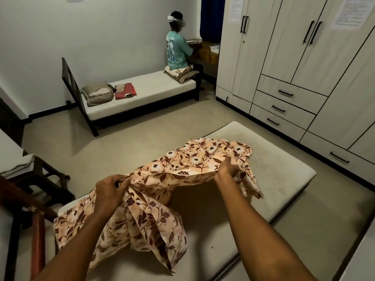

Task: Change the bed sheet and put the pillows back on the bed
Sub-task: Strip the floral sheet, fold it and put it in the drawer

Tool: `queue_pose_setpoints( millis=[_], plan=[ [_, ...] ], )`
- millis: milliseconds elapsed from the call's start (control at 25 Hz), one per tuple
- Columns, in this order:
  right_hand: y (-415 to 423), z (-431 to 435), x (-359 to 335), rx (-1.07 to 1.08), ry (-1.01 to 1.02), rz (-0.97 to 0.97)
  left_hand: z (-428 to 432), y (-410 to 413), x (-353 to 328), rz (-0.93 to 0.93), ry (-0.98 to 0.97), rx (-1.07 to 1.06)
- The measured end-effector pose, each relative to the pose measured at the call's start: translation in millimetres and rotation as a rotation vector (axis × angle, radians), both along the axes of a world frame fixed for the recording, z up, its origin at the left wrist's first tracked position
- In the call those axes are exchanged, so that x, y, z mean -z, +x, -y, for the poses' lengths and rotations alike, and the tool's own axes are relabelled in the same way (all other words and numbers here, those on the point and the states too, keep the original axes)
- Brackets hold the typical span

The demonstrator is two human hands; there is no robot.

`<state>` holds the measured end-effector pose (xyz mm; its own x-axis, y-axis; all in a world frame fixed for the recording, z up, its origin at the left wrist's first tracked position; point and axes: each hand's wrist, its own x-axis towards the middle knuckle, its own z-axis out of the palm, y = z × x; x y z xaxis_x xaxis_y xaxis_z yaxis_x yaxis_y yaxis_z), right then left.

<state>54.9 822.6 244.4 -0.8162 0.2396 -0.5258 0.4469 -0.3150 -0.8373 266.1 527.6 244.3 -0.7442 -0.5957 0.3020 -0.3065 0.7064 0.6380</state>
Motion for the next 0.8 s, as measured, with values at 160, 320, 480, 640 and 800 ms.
queue_pose_setpoints(
  millis=[160, 320, 480, 640, 800],
  plan=[
    [23.9, 39.0, -10.5, -0.208, 0.184, -0.092, -30.7, -28.0, -4.8, -0.027, 0.143, 0.057],
    [64.5, 77.5, -2.6, -0.407, 0.158, -0.067, -69.7, -55.7, -8.1, 0.043, 0.175, 0.225],
    [85.5, 110.2, -4.8, -0.481, -0.052, -0.005, -89.1, -66.2, -3.2, 0.140, 0.012, 0.390],
    [91.2, 107.4, -12.1, -0.495, -0.137, 0.030, -83.0, -66.5, 6.8, 0.183, 0.008, 0.441],
    [97.9, 114.6, -7.3, -0.447, -0.244, 0.076, -88.8, -61.6, 7.2, 0.145, 0.048, 0.381]
  ],
)
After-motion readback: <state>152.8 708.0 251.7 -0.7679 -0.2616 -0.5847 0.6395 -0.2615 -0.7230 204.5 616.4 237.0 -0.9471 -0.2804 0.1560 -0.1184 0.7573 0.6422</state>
